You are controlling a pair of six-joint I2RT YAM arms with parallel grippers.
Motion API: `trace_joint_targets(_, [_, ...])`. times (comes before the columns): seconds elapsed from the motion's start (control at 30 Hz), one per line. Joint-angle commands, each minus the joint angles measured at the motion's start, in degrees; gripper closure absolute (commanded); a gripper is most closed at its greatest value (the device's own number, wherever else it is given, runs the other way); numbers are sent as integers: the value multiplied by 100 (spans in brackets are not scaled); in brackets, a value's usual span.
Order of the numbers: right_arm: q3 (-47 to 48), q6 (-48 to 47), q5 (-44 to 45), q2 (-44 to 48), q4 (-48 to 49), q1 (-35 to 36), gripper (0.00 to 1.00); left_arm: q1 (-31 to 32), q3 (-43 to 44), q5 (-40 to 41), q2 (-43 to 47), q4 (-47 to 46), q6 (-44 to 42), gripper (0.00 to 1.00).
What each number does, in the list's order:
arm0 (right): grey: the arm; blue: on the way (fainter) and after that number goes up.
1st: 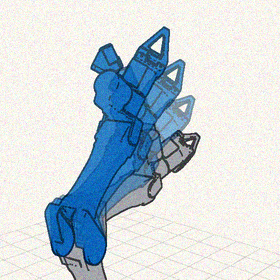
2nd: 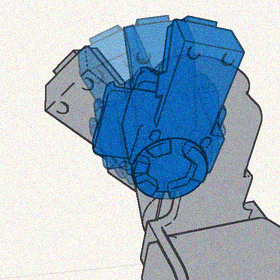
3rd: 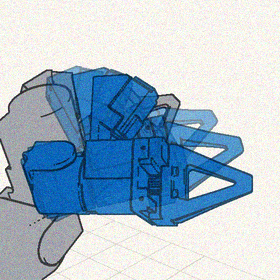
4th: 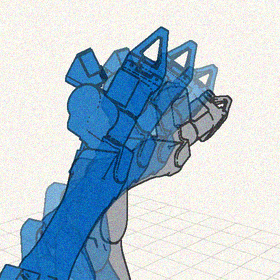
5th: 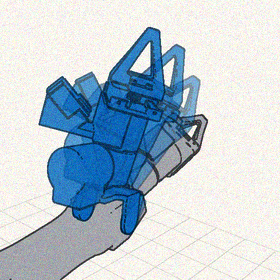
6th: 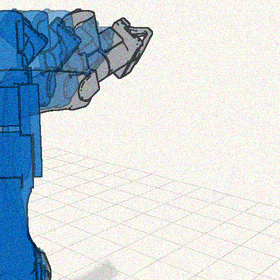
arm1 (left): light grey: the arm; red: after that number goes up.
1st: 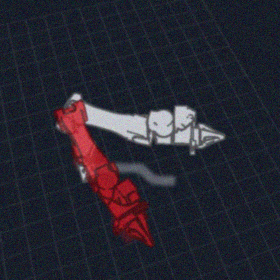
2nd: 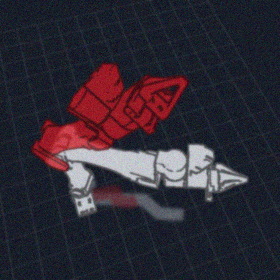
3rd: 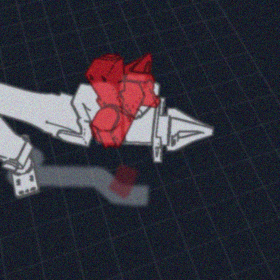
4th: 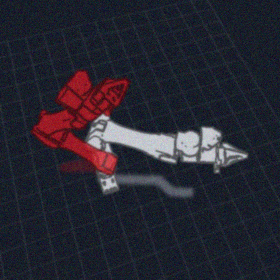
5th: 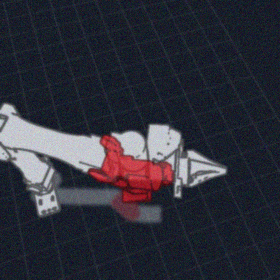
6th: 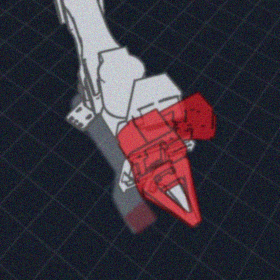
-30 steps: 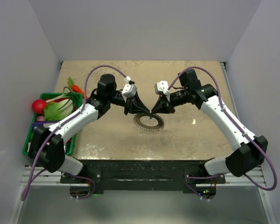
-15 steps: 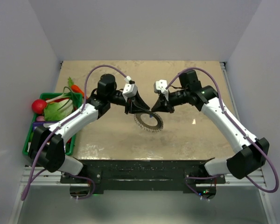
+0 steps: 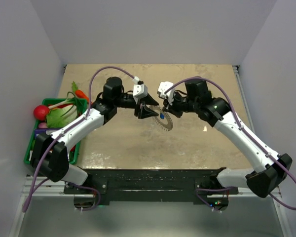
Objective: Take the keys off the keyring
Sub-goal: Remove the key from the keyring.
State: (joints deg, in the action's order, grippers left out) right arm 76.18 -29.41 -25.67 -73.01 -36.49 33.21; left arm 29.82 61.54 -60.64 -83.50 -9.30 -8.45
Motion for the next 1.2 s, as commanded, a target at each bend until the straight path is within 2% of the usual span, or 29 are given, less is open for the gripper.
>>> trace_joint_targets(0.0, [-16, 514, 1836, 130, 572, 370, 100, 24, 367, 937, -52, 51, 124, 43])
trace_joint_targets(0.13, [-25, 656, 2540, 112, 748, 423, 100, 32, 692, 1317, -131, 524, -78, 43])
trace_joint_targets(0.23, [-7, 673, 2541, 138, 740, 423, 100, 32, 816, 1327, -105, 771, -289, 44])
trace_joint_targets(0.37, [-86, 638, 2295, 200, 775, 441, 100, 58, 807, 810, -140, 798, -324, 46])
trace_joint_targets(0.7, [-244, 506, 1812, 340, 749, 432, 100, 85, 754, 642, -245, 508, -131, 48])
trace_joint_targets(1.17, [-139, 366, 1091, 165, 485, 441, 100, 94, 728, 115, -289, 315, 18, 63])
